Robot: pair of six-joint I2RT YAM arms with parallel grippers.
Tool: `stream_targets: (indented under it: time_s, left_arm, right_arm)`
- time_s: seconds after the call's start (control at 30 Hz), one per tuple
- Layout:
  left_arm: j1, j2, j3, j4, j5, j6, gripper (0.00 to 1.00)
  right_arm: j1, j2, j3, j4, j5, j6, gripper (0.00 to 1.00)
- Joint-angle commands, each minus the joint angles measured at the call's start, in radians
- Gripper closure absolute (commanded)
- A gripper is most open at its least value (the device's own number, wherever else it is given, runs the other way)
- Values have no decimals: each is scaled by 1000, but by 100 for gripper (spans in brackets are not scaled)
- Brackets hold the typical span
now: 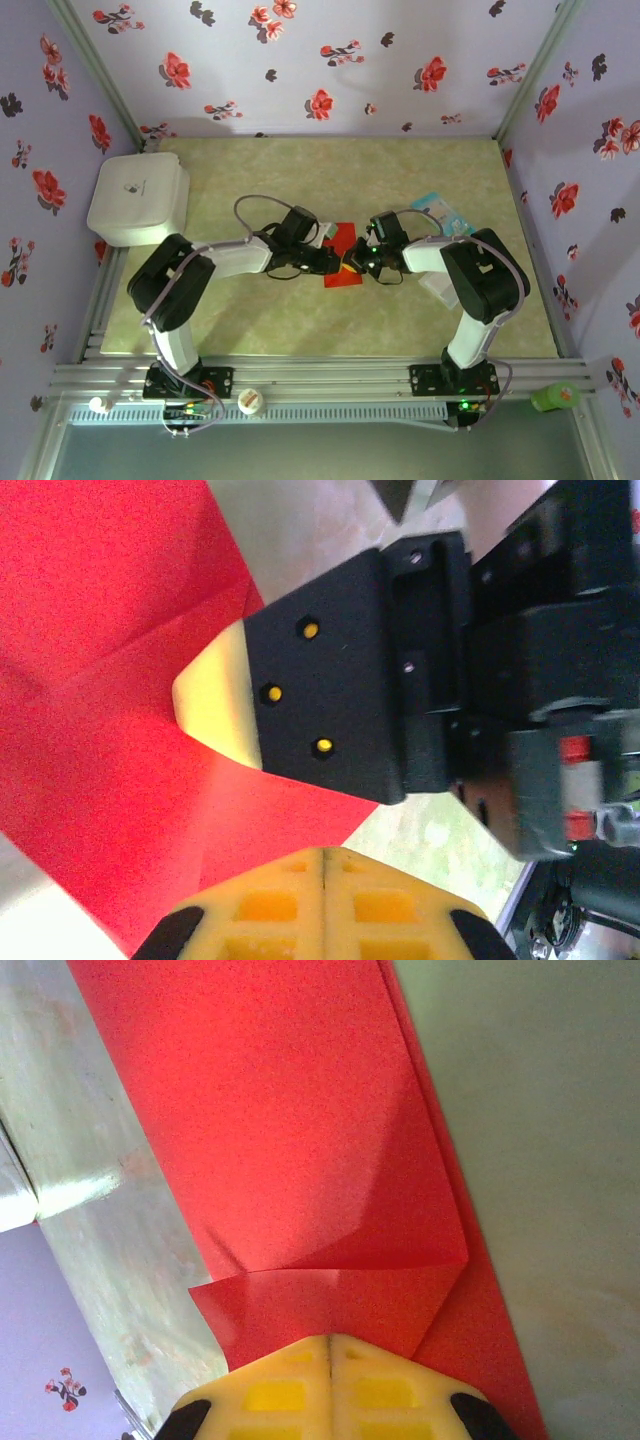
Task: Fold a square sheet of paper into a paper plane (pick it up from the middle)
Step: Fold the triangle a second time at the center of the table.
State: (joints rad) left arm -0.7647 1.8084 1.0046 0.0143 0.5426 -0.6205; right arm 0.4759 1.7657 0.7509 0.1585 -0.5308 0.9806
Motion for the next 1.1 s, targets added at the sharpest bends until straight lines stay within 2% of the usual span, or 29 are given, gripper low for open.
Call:
stream_targets:
  time_s: [0.0,0.5,1.07]
  left_arm:
    - [-5,28,26,-10,57,-21,94]
    - [-23,137,113,-110,22,51,91]
    - [-21,131,43,-110,-47,71,90]
  right_arm:
    - [-5,8,-31,-68,76,24,100]
    - [-5,3,-44,-60,81,30,100]
    - [-6,12,-42,-85,92,14,100]
